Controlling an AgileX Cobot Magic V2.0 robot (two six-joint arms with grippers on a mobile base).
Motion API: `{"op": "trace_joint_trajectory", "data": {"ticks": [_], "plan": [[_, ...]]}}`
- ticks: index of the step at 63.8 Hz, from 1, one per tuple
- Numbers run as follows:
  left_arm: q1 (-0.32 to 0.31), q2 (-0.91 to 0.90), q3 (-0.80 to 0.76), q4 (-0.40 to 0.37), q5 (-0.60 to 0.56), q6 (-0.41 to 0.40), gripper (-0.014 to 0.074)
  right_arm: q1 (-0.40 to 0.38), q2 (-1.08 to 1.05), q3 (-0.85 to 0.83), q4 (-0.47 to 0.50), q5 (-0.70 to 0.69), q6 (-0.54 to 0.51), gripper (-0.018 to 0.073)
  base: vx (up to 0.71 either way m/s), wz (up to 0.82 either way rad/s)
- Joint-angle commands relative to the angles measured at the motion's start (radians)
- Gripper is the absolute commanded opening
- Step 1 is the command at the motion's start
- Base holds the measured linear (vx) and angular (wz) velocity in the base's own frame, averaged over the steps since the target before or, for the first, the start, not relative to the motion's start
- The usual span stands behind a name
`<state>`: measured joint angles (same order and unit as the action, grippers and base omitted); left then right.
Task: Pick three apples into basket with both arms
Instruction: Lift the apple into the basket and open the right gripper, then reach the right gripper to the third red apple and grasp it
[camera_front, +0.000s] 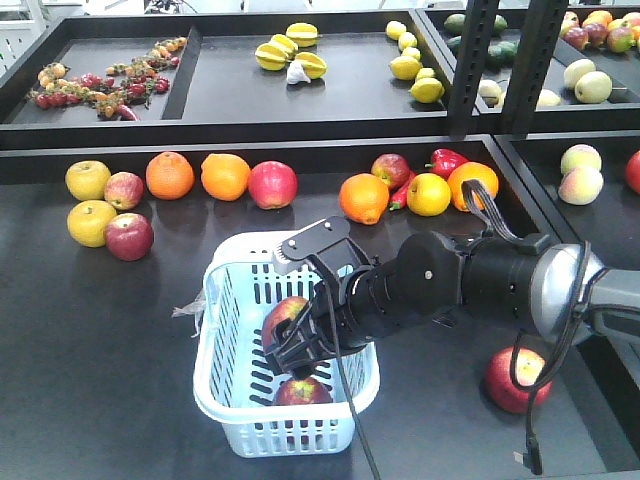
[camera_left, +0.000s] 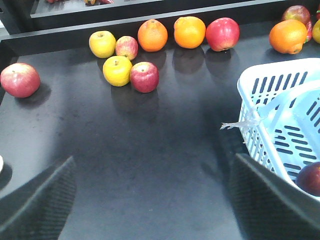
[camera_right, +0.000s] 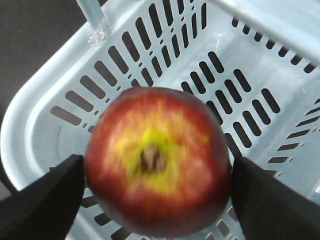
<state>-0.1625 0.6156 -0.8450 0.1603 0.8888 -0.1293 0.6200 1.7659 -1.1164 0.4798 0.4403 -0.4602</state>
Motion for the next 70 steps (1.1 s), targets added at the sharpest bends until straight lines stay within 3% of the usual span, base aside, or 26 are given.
{"op": "trace_joint_trajectory", "data": {"ticks": [1,17,33,45,55,70], "plan": [[0.003,0.005,-0.023,0.007,-0.061,-0.012,0.059,0.0,-0.045,-0.025,0.018,-0.052,0.003,0.0609,0.0,0.0],[0.003,0.005,-0.023,0.007,-0.061,-0.012,0.059,0.0,-0.046,-0.025,0.018,-0.047,0.008,0.0613,0.0,0.0],[0.003,0.005,-0.023,0.007,-0.061,-0.012,0.059,-0.002,-0.121,-0.025,0.004,0.063,0.042,0.0604,0.0,0.0],[0.003,0.005,-0.023,0.007,-0.061,-0.012,0.059,-0.033,-0.229,-0.025,-0.125,0.159,0.135,0.0592,0.0,0.0],[0.003,0.005,-0.023,0.007,-0.061,-0.012,0.059,-0.164,-0.284,-0.025,-0.235,0.227,0.189,0.0592,0.0,0.0],[0.003,0.005,-0.023,0.007,-0.061,-0.012,0.059,-0.424,-0.262,-0.025,-0.243,0.248,0.183,0.0592,0.0,0.0]]}}
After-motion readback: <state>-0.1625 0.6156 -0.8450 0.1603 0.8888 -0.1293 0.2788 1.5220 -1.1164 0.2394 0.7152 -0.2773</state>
